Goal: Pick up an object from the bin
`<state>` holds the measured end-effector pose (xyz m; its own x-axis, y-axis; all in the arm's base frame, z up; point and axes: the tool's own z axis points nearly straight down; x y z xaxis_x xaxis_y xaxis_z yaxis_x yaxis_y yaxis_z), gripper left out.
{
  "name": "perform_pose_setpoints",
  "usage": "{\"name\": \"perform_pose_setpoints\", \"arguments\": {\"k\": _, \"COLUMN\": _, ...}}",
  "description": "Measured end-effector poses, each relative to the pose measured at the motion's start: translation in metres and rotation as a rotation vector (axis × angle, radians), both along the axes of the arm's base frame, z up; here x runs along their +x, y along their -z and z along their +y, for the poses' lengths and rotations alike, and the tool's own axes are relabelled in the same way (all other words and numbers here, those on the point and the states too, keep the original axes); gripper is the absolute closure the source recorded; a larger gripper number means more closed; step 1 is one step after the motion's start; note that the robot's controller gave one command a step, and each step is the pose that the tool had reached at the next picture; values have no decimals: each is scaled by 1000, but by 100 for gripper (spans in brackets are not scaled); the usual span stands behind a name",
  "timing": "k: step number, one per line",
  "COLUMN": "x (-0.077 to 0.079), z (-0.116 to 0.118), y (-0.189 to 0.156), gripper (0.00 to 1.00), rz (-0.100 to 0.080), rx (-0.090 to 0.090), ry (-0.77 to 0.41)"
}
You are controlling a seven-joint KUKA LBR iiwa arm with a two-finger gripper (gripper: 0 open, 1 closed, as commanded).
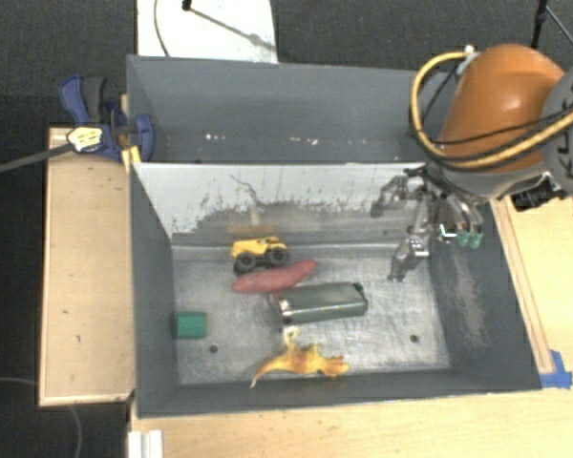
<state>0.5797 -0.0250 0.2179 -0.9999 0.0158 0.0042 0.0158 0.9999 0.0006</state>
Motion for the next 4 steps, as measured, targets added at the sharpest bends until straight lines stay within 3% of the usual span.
{"name": "perform_pose_setpoints", "arguments": {"k": 1, "x": 2, "z": 0, "y": -4, "gripper": 0, "rz": -8, "rx": -1, "ry": -1}}
{"name": "perform_pose_setpoints", "arguments": {"k": 2, "x": 1, "z": 39, "y": 65, "gripper": 0, "rz": -11, "rx": 0, "ry": 91}}
{"name": "perform_pose_setpoints", "arguments": {"k": 3, "x": 0, "z": 74, "y": 113, "gripper": 0, "rz": -5, "rx": 0, "ry": 94}}
{"name": "perform_pose_setpoints", "arguments": {"k": 4, "x": 2, "z": 81, "y": 95, "gripper": 0, "rz": -10, "rx": 0, "ry": -18}}
